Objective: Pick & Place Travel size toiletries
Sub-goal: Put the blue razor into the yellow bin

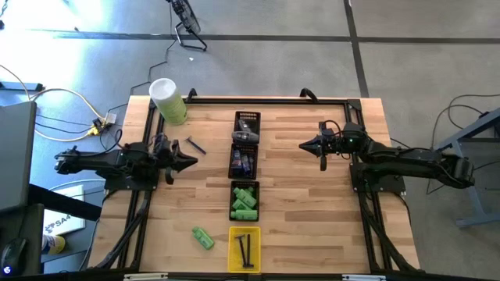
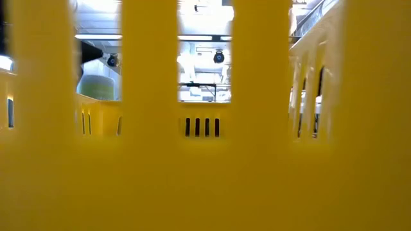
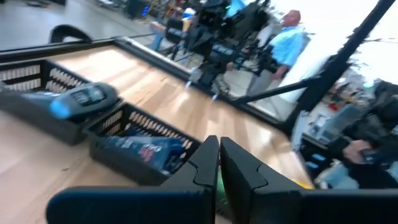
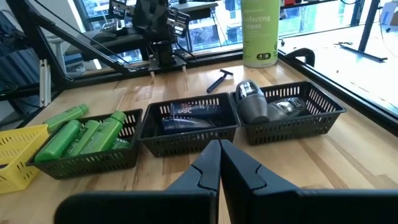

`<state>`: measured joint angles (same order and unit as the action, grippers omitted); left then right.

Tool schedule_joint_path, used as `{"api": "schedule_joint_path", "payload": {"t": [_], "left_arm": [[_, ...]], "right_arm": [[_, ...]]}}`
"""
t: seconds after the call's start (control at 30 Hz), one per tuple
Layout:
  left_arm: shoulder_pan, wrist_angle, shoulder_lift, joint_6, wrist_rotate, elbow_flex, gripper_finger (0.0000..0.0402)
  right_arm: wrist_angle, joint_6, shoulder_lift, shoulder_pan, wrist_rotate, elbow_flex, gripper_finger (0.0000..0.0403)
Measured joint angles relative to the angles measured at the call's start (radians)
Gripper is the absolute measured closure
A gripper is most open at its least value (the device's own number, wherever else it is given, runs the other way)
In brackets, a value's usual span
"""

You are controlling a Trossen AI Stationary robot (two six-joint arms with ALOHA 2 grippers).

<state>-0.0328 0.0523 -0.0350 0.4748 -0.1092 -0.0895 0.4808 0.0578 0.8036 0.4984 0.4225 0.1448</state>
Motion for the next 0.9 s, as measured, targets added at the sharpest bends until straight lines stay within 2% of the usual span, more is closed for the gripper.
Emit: {"api": "schedule_joint_path", "payload": {"t": [0.3,0.57,0.8,0.9], "left_arm": [[0.0,-0.008,-0.176,0.01,-0.178,-0.007,0.0387],[0.0,0.012,-0.392,0.028,-0.254,-0.138,0.0387],[0.0,0.208,-0.631,0.139,-0.402,-0.291,0.0387],[0.0,0.293,-0.749,0.198,-0.421,-0.367,0.0387]], "right_arm": [[0.002,0.001,0.0,0.0,0.0,0.0,0.04],[0.002,-0.001,0.0,0.0,0.0,0.0,0.04],[0.002,-0.002,0.0,0.0,-0.001,0.0,0.04],[0.002,-0.003,0.0,0.0,-0.001,0.0,0.04]]}}
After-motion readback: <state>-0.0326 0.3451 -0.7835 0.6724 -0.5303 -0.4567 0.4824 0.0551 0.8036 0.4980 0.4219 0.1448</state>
